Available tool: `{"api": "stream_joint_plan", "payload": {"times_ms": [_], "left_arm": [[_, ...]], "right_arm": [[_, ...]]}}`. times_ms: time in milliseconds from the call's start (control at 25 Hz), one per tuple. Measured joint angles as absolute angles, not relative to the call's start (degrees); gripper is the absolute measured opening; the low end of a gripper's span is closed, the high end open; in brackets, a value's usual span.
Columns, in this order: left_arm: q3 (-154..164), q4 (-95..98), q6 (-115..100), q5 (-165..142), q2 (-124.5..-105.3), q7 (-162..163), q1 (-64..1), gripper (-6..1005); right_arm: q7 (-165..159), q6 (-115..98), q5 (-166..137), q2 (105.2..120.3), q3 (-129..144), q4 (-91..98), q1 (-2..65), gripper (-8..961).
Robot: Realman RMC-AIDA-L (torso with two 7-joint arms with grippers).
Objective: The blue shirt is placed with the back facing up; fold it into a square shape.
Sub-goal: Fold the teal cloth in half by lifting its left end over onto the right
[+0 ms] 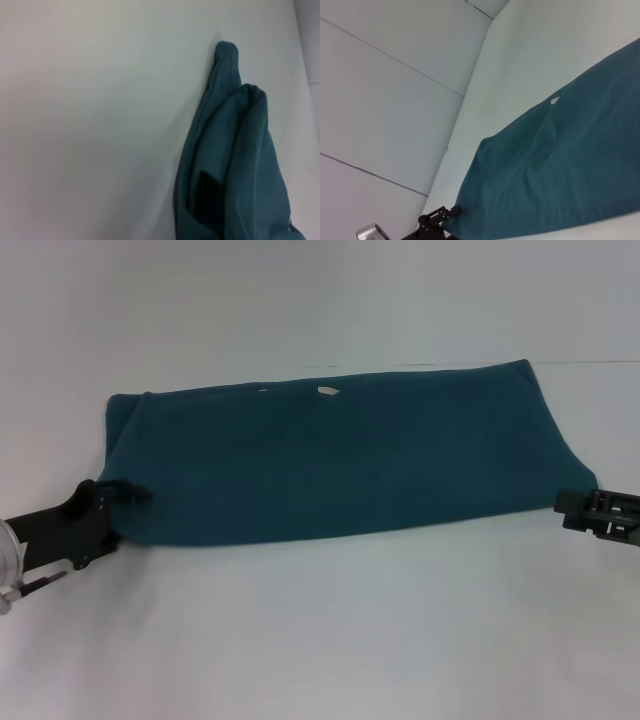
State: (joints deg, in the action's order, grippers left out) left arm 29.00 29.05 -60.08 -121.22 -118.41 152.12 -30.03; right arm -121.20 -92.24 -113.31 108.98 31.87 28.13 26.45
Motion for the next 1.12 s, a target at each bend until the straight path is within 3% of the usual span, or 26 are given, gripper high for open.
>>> {"api": "stream_joint_plan", "payload": {"times_ms": [240, 720, 1120], "left_arm": [[29.4, 29.2, -58.9, -120.9, -118.47, 149.8, -30.2, 463], [28.9, 29.6, -59.3, -119.3, -118.51, 143.8, -30.1, 16], [28.5, 35.4, -59.6, -117.5, -118.29, 136.4, -25.1, 5]], "right_arm": [[-121.2, -92.3, -113.4, 108.98, 31.3, 28.1, 26.4, 687], [-121.2, -92.1, -113.3, 108.98, 31.2, 28.1, 26.4, 686], [-121.8, -91.3, -113.4, 108.82, 28.9, 28.1, 26.2, 687]]}}
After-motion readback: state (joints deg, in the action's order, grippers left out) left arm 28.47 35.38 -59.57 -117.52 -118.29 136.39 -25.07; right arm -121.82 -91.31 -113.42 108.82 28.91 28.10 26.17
